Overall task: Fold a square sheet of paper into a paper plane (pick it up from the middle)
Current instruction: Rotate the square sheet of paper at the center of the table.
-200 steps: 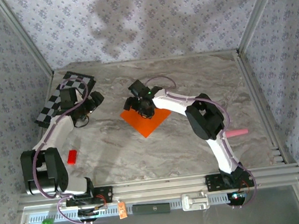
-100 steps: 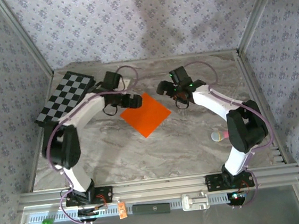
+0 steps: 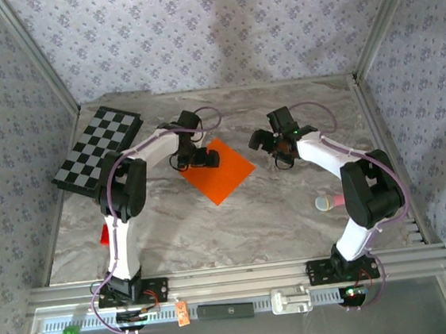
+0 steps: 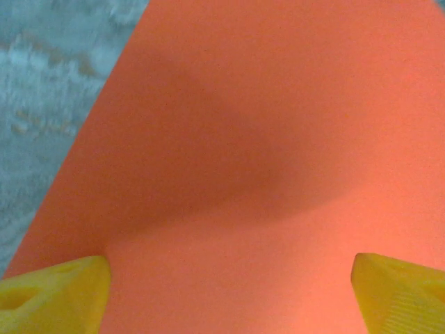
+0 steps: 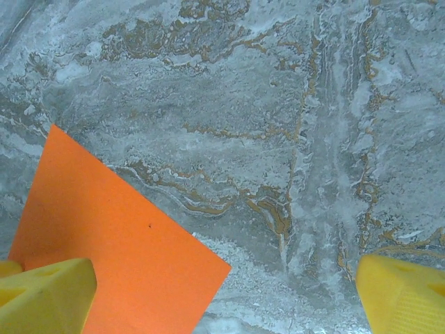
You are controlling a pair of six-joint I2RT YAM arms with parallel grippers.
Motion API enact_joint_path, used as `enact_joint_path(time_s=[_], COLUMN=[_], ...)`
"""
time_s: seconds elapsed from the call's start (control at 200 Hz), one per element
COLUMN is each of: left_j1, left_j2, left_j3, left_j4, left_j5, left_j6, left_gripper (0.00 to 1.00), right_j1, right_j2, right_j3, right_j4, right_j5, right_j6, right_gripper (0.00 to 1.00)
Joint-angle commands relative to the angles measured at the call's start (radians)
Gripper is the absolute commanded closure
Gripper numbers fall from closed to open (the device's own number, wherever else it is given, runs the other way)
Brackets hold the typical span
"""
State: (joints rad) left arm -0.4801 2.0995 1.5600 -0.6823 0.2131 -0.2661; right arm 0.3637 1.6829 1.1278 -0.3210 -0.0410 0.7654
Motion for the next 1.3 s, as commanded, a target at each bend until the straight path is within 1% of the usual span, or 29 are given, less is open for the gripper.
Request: enact_joint_path(time_s=[0.0, 0.155, 0.25, 0.3, 0.35, 0.425, 0.48, 0.54, 0.63, 0.72, 0.83, 0.92, 1.024, 1.089, 1.294], left_j1=[-0.025, -0.08, -0.104, -0.121, -0.138, -0.154, -0.163, -0.173, -0.181, -0.188, -0.193, -0.199, -0.217, -0.228, -0.237], left_j2=[-0.042, -0.109, -0.159, -0.188, -0.214, -0.24, -0.241, -0.225, -0.183, -0.146, -0.105, -0.076, -0.037, -0.009, 0.047], left_j3=[-0.092, -0.224, -0.299, -0.322, -0.321, -0.281, -0.235, -0.187, -0.124, -0.08, -0.035, -0.004, 0.029, 0.048, 0.069], left_j4=[-0.038, -0.052, -0.045, -0.037, -0.036, -0.04, -0.055, -0.072, -0.11, -0.14, -0.179, -0.196, -0.212, -0.232, -0.263], left_j5=[-0.027, -0.103, -0.113, -0.116, -0.125, -0.134, -0.138, -0.133, -0.12, -0.102, -0.096, -0.104, -0.116, -0.144, -0.177], left_j6=[-0.149, -0.34, -0.466, -0.506, -0.516, -0.486, -0.438, -0.367, -0.249, -0.147, -0.07, -0.041, -0.042, -0.044, -0.047], left_gripper=[0.11, 0.12, 0.11, 0.11, 0.1, 0.08, 0.06, 0.0, 0.0, 0.0, 0.02, 0.04, 0.05, 0.06, 0.1], right_j1=[-0.011, -0.01, -0.01, -0.01, -0.011, -0.012, -0.018, -0.024, -0.04, -0.054, -0.072, -0.088, -0.103, -0.11, -0.116], right_j2=[-0.028, -0.022, -0.022, -0.025, -0.028, -0.036, -0.043, -0.051, -0.066, -0.086, -0.106, -0.111, -0.11, -0.107, -0.097], right_j3=[-0.01, -0.003, -0.003, -0.003, -0.005, -0.004, -0.006, -0.01, -0.024, -0.042, -0.063, -0.071, -0.074, -0.075, -0.076], right_j4=[0.01, 0.01, 0.009, 0.008, 0.005, 0.002, 0.003, 0.001, -0.001, -0.01, -0.01, -0.012, -0.01, -0.007, -0.007], right_j5=[-0.007, -0.004, 0.001, 0.004, 0.007, 0.015, 0.021, 0.025, 0.03, 0.052, 0.066, 0.066, 0.055, 0.047, 0.041], right_j6=[-0.005, 0.007, 0.013, 0.014, 0.012, 0.008, 0.002, -0.005, -0.016, -0.023, -0.035, -0.038, -0.037, -0.033, -0.027], right_gripper=[0.02, 0.03, 0.03, 0.03, 0.03, 0.03, 0.03, 0.03, 0.0, 0.0, 0.0, 0.0, 0.0, 0.0, 0.0])
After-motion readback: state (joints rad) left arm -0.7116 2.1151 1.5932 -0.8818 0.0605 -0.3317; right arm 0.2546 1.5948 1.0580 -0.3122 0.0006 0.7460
